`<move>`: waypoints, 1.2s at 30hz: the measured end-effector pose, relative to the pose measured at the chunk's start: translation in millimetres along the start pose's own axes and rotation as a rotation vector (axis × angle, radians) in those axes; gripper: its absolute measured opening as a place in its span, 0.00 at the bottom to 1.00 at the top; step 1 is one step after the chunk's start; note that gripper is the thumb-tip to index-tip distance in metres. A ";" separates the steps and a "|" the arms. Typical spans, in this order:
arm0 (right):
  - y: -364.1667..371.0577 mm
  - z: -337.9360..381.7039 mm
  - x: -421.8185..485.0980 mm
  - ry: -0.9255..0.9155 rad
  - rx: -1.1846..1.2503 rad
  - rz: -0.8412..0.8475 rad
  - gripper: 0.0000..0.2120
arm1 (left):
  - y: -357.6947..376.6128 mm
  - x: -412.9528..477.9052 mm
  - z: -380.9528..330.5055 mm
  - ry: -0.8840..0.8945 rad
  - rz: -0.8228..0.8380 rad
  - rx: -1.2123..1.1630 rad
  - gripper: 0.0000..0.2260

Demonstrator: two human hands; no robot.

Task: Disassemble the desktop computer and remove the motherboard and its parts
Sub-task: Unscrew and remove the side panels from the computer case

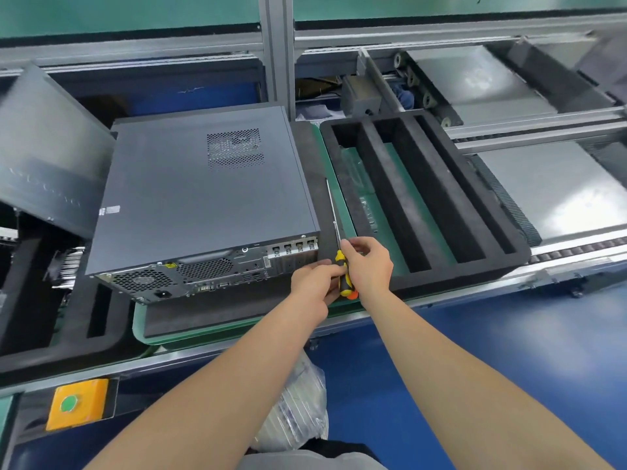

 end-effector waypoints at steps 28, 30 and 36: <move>-6.2 42.2 -142.1 0.238 0.503 0.647 0.19 | -52.5 -36.8 -71.5 0.178 0.593 0.292 0.09; -4.4 40.7 -139.2 0.258 0.541 0.659 0.17 | -50.8 -36.1 -71.5 0.167 0.565 0.279 0.09; -5.4 35.8 -127.2 0.265 0.581 0.692 0.16 | -44.1 -34.1 -67.5 0.166 0.524 0.244 0.10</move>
Point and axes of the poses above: each hand's wrist, its own x-axis towards the middle knuckle, its own y-axis out of the palm, z = x × y, the point moved 3 cm from there along x, towards the middle knuckle, and after that the axes turned 10 degrees about -x, right-handed, at the moved point
